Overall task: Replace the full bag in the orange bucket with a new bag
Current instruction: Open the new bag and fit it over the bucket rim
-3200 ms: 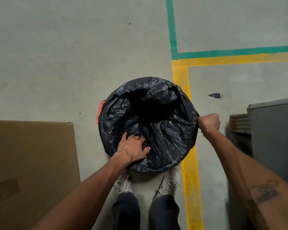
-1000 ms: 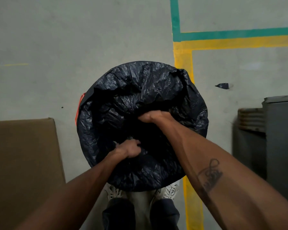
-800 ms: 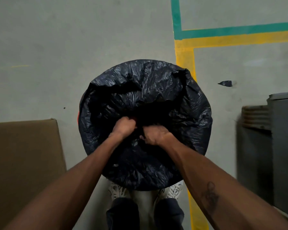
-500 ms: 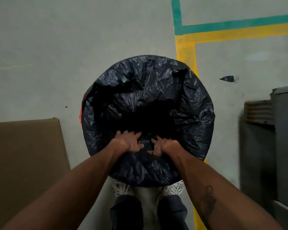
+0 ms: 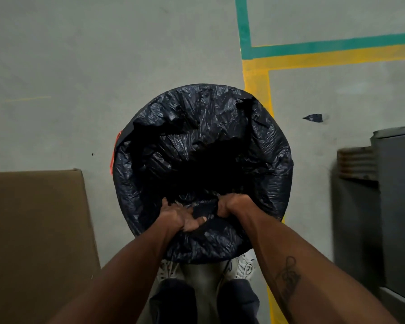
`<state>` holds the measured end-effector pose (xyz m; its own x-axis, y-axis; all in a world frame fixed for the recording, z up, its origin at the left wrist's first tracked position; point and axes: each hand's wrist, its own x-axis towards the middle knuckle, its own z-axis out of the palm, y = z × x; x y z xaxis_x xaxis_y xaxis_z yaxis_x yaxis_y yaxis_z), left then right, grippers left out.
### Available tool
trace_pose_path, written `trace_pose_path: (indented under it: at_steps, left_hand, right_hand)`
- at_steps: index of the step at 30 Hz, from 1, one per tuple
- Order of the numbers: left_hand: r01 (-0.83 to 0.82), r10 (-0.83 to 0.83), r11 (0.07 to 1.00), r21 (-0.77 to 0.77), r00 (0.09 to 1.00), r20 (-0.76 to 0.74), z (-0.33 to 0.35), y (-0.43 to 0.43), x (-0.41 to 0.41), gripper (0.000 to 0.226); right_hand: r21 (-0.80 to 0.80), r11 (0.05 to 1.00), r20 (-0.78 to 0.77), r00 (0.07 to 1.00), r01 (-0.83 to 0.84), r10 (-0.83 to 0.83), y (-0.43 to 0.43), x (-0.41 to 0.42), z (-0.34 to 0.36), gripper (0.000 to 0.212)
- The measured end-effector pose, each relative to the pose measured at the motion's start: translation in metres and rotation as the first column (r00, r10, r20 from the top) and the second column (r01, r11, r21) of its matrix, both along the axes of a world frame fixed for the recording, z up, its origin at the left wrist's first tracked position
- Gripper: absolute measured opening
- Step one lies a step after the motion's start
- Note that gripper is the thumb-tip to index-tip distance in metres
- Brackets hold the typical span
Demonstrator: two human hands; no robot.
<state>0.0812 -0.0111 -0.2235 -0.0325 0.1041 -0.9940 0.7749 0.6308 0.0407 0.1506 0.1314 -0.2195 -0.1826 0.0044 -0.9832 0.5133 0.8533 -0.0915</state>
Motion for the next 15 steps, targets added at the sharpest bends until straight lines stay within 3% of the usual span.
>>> trace_pose_path:
  at_steps: [5,15]
  left_hand:
    - [-0.070,0.082,0.979,0.192,0.995,-0.053,0.007,0.005,0.002,0.070]
    - [-0.028,0.069,0.959,0.280,0.988,-0.137,0.108,0.019,0.000,0.064]
  right_hand:
    - [0.038,0.998,-0.167,0.985,0.056,-0.049,-0.012,0.012,-0.002,0.063]
    - [0.070,0.983,-0.329,0.934,0.169,-0.137,-0.001,0.002,0.094,0.059]
